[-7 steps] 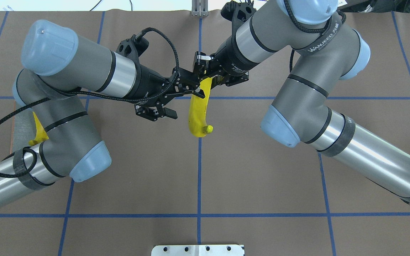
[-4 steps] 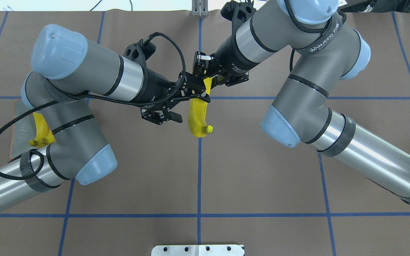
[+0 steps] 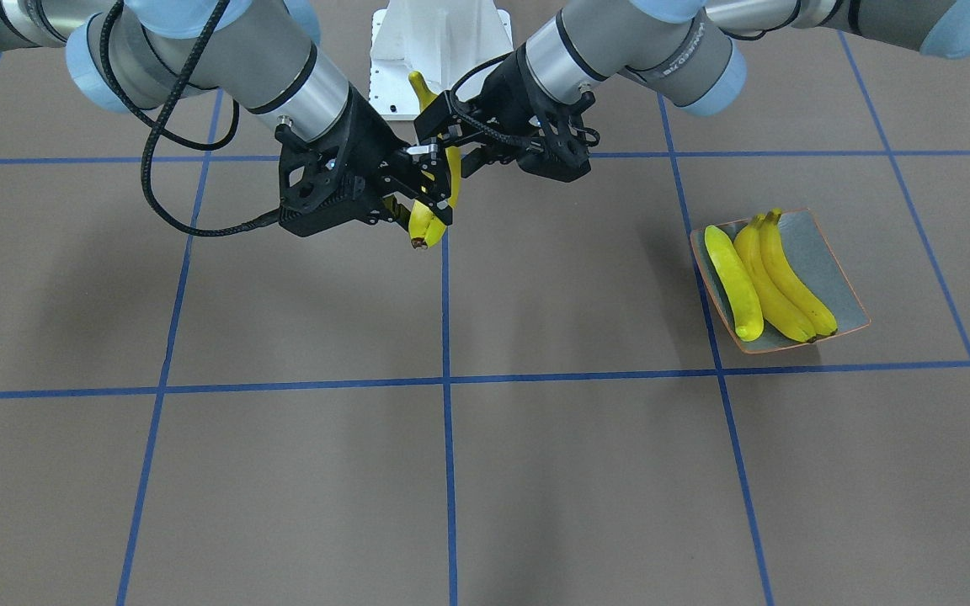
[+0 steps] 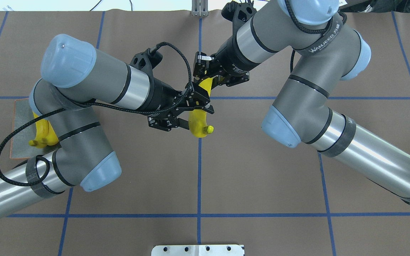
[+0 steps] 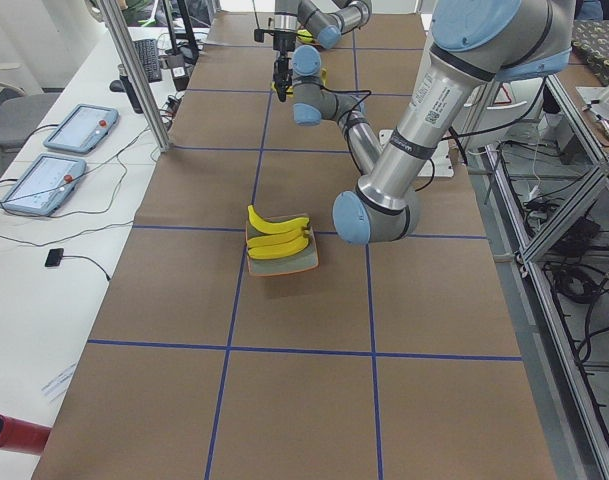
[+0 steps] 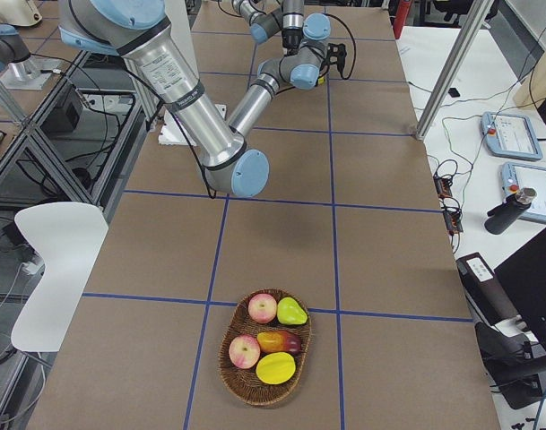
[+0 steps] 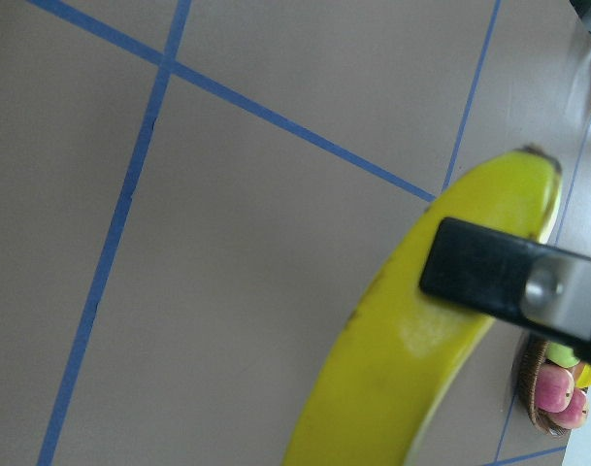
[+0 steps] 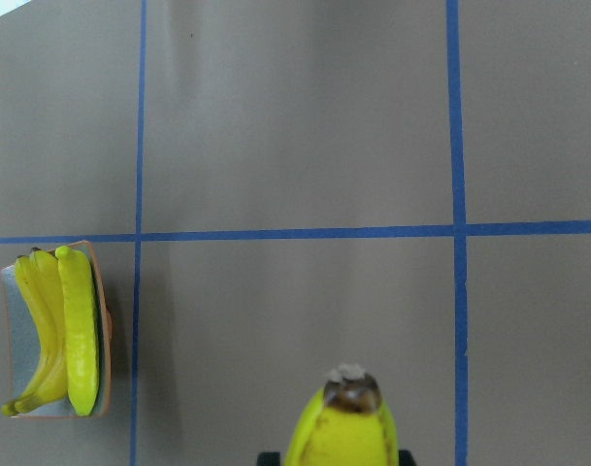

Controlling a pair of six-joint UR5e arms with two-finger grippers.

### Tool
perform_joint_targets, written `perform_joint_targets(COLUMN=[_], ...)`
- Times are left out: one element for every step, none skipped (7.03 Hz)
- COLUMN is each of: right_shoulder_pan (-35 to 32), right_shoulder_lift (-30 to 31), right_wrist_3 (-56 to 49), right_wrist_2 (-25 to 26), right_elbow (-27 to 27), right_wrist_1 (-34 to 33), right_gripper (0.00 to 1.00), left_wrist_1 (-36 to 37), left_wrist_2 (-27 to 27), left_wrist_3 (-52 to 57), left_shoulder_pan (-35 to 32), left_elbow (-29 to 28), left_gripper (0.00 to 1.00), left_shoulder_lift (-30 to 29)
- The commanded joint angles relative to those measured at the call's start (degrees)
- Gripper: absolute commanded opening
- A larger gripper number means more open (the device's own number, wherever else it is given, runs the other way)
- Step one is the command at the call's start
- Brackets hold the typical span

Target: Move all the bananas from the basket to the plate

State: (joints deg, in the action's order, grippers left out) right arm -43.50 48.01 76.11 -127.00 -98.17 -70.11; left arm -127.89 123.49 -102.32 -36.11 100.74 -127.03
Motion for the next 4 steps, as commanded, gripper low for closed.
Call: perform_joint_targets(right_shoulder_pan=[0.0, 0.0, 0.0, 0.0], right_shoulder_lift=[0.1, 0.1, 0.1, 0.1], right_wrist_3=[0.0, 0.0, 0.0, 0.0], right_wrist_2=[0.0, 0.0, 0.0, 0.0], right_elbow=[0.0, 0.0, 0.0, 0.0], right_wrist_1=[0.1, 0.1, 0.1, 0.1], right_gripper=[0.00, 0.00, 0.00, 0.00], left_wrist_1=[-0.3, -0.3, -0.3, -0.3], left_wrist_2=[-0.7, -0.7, -0.7, -0.7], left_wrist_3=[0.0, -0.1, -0.1, -0.1], left_shoulder_pan=[0.9, 0.9, 0.9, 0.9], left_elbow=[-0.1, -0.1, -0.1, -0.1], left_gripper=[0.77, 0.70, 0.56, 0.39], left_shoulder_lift=[-0.1, -0.1, -0.1, -0.1])
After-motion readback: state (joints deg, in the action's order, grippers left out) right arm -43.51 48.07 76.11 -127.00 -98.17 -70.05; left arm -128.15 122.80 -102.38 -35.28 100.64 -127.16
